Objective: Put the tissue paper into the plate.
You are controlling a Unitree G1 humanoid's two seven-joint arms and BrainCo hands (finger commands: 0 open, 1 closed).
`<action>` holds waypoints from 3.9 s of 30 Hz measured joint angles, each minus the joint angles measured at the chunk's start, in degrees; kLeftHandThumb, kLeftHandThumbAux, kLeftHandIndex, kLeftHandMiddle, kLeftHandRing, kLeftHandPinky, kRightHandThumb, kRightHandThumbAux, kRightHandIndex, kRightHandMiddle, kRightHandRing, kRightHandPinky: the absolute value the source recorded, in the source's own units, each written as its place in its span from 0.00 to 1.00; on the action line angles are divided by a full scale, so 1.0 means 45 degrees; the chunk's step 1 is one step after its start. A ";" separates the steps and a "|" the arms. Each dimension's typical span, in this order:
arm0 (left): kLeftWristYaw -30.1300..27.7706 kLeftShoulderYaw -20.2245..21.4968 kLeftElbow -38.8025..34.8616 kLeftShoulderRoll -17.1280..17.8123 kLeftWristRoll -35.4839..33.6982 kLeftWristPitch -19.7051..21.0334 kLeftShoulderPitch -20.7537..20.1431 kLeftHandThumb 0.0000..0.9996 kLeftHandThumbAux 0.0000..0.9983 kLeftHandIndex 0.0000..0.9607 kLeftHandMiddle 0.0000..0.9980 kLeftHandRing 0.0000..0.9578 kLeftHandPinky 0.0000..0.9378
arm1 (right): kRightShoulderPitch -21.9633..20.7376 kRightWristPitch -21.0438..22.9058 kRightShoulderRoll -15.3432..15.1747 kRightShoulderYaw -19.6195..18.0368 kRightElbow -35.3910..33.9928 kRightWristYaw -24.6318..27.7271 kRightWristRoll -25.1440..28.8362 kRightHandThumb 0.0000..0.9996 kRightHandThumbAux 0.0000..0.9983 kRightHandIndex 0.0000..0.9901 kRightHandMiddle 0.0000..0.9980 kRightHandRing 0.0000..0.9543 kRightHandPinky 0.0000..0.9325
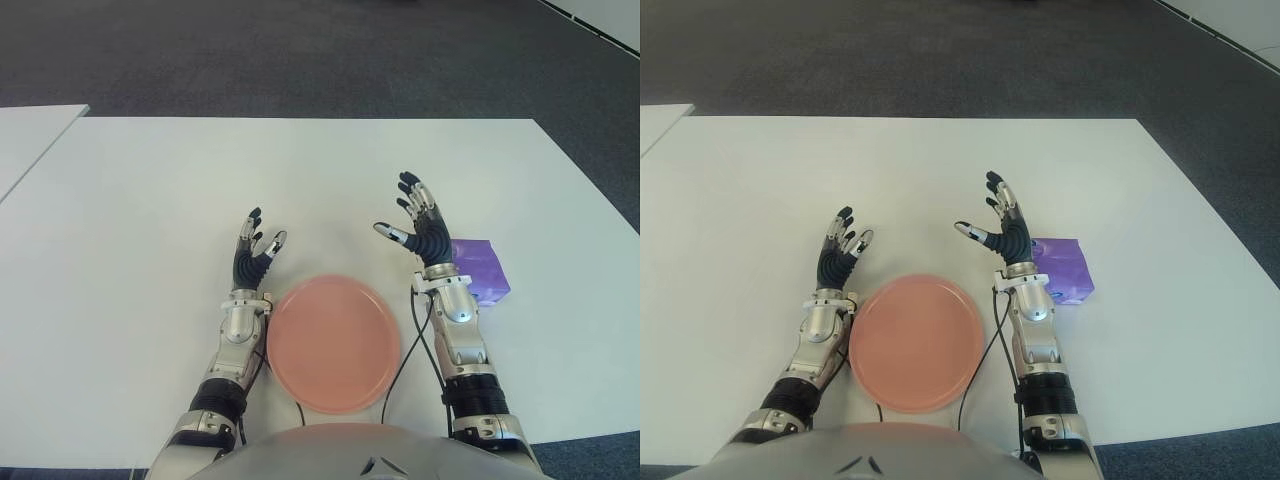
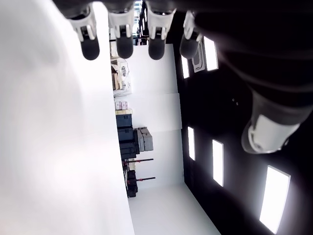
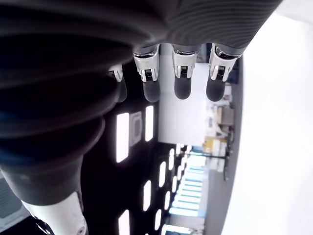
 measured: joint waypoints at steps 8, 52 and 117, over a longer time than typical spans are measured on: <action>0.0113 0.0019 0.0331 0.0000 -0.0002 -0.0150 -0.0250 0.00 0.53 0.00 0.00 0.00 0.00 | -0.0451 -0.0458 -0.0042 -0.0137 0.0138 0.0014 0.0232 0.00 0.84 0.03 0.01 0.00 0.03; 0.0496 -0.0098 0.0868 0.0020 0.0065 -0.0831 -0.0650 0.00 0.57 0.00 0.00 0.00 0.00 | -0.4190 0.4667 -0.3770 -0.2049 -0.3920 0.1508 0.1528 0.27 0.79 0.10 0.02 0.00 0.00; -0.0270 -0.0099 -0.1369 -0.0164 -0.0371 0.0300 0.1018 0.00 0.52 0.00 0.00 0.00 0.00 | -0.4114 0.4998 -0.3615 -0.1915 -0.4423 0.1453 0.1304 0.27 0.79 0.10 0.02 0.00 0.00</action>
